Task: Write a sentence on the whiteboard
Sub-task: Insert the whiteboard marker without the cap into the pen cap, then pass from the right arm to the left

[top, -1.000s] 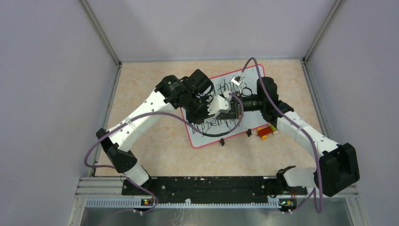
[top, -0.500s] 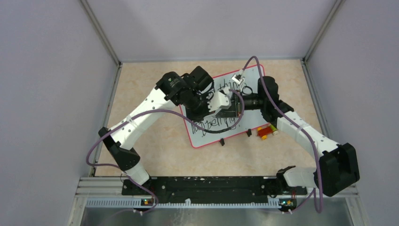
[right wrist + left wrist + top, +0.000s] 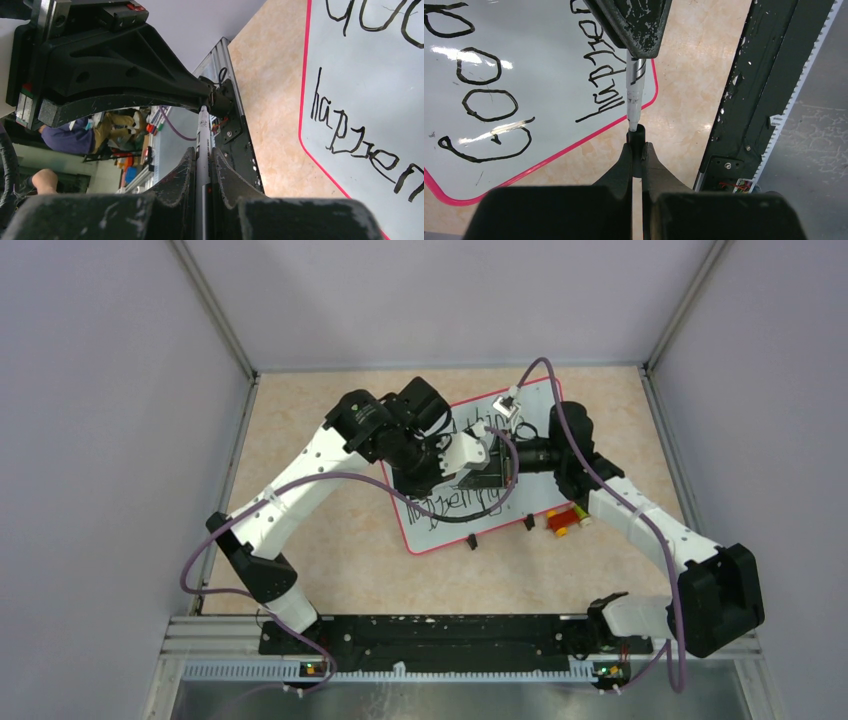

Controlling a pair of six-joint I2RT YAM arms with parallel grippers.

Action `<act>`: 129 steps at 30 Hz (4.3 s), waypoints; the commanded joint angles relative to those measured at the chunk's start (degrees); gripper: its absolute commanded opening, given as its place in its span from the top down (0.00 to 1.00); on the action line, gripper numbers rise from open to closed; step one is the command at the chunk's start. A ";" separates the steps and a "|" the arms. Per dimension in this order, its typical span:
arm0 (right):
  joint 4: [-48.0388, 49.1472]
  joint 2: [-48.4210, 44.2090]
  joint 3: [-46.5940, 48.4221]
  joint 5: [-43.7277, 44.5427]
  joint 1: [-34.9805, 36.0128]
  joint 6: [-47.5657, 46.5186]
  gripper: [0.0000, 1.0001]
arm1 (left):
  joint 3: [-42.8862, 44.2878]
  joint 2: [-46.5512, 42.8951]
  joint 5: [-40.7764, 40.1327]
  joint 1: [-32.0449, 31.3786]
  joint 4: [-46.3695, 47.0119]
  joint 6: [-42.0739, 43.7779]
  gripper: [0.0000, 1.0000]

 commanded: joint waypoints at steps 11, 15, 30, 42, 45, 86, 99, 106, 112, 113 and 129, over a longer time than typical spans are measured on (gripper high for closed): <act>7.99 0.20 -1.77 -1.30 0.75 3.47 1.00 | 3.32 -3.02 8.77 -1.17 10.77 1.57 1.00; 9.00 0.04 -2.13 -1.71 0.48 4.39 1.00 | 2.44 -3.61 8.72 -1.15 10.78 1.47 1.00; 14.57 0.06 -3.26 -4.01 -1.03 9.34 1.00 | -0.21 -5.87 8.49 -1.15 11.55 3.17 1.00; 14.47 -0.23 -2.39 -5.29 -1.47 9.64 1.00 | -5.58 -8.75 6.48 -1.15 14.20 3.40 1.00; 8.64 -0.09 -0.70 -3.56 -1.42 4.48 1.00 | -5.01 -8.49 6.00 -1.15 14.89 2.91 1.00; 23.99 0.35 -1.64 -2.40 -5.03 14.56 1.00 | -6.98 -13.55 29.20 18.09 25.59 -3.00 0.25; 24.00 -0.09 -1.97 -4.30 -3.52 15.82 1.00 | -22.38 -20.32 17.83 14.09 32.17 3.27 0.27; 22.71 0.34 -1.84 -4.21 -2.00 15.11 1.00 | -23.34 -19.13 13.98 10.86 32.88 4.94 0.34; 22.70 0.68 -1.49 -4.25 -1.31 15.07 1.00 | -23.47 -17.61 10.49 7.21 31.51 7.23 0.52; 22.70 0.72 -1.50 -4.29 -1.30 15.05 1.00 | -23.31 -17.50 10.66 7.14 31.39 7.38 0.54; 20.67 1.55 -1.06 -3.58 -0.24 13.35 1.00 | -21.10 -14.78 12.54 4.09 31.63 5.76 1.00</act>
